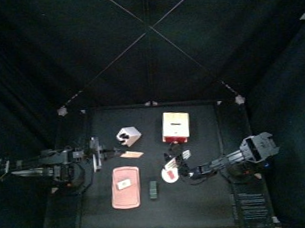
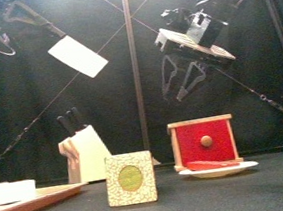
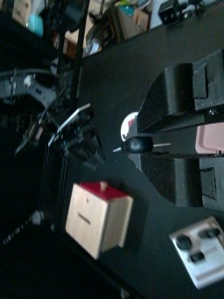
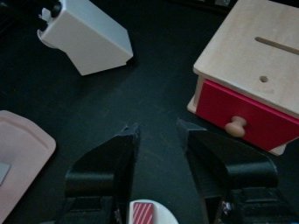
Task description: Pull out cleaver
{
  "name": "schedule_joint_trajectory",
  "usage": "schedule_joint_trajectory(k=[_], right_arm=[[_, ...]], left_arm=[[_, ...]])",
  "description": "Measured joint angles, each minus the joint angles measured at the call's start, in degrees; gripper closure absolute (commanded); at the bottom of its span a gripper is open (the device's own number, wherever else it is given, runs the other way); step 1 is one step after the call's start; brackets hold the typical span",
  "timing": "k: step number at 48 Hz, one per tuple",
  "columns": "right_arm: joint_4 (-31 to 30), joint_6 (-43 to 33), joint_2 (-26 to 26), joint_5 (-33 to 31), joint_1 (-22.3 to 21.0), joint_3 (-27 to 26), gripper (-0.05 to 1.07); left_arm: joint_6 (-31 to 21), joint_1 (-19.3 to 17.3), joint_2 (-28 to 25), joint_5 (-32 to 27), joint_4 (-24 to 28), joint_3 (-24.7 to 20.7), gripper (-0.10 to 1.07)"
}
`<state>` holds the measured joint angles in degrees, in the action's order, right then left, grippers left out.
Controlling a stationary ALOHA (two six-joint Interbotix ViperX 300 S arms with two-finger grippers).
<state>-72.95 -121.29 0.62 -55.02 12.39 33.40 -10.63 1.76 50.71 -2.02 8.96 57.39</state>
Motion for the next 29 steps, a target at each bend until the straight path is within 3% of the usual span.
schedule_joint_trajectory(k=[9,14,29], right_arm=[[0.0,0.0,0.8,0.1,0.0,-0.1,0.25],[0.1,0.0,1.0,0.1,-0.1,-0.1,0.25],[0.2,0.0,2.1,0.1,0.1,-0.8,0.25]], left_arm=[[0.1,0.9,-2.2,16.3,1.2,6.9,0.53],[0.2,0.9,-3.8,21.7,1.5,9.6,0.53],[0.3,0.9,-8.3,25.8,3.9,11.0,0.53]])
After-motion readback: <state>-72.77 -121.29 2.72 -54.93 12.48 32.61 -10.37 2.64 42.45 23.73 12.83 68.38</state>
